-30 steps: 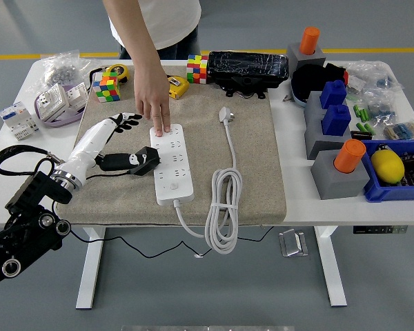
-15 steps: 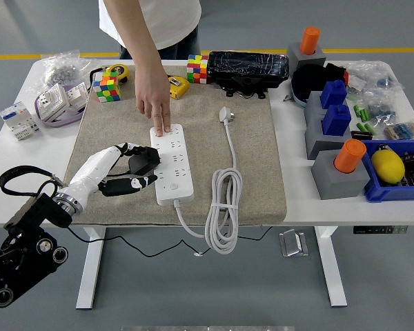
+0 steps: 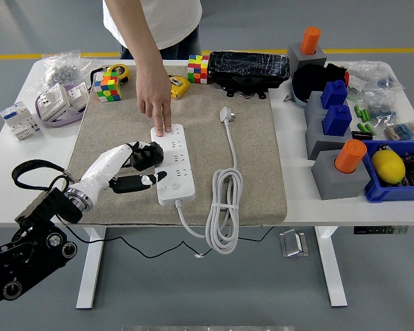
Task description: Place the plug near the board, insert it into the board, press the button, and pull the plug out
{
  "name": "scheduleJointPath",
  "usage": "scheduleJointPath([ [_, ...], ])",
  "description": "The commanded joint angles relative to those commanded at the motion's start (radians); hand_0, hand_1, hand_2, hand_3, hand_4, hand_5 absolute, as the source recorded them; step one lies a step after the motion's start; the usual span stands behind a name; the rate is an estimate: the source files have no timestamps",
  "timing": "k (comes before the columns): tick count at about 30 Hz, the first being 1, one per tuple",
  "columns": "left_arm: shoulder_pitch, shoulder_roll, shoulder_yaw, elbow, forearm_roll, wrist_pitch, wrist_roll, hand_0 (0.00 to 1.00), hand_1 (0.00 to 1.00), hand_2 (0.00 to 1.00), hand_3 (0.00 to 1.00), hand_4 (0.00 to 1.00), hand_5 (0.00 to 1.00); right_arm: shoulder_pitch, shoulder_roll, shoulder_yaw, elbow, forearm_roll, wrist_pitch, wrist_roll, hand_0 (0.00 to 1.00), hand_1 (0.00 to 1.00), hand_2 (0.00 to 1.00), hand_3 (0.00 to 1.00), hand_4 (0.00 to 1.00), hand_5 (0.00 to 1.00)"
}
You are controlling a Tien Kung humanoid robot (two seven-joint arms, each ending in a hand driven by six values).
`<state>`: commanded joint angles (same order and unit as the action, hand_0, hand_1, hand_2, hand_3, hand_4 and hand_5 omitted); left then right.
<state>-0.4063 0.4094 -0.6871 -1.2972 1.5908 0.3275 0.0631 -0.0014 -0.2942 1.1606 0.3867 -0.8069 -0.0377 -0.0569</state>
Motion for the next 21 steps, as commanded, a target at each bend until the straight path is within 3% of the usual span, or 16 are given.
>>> scheduleJointPath([
  [21, -0.066, -0.030, 0.075, -0.002, -0.025, -0.017, -0.009, 0.774, 0.783, 0.792, 0.762, 0.826, 0.629, -0.001, 0.000, -0.001, 0.002, 0.001, 0.002, 0.000, 0.620, 0.681, 0.665, 0.565, 0.978, 0.584],
])
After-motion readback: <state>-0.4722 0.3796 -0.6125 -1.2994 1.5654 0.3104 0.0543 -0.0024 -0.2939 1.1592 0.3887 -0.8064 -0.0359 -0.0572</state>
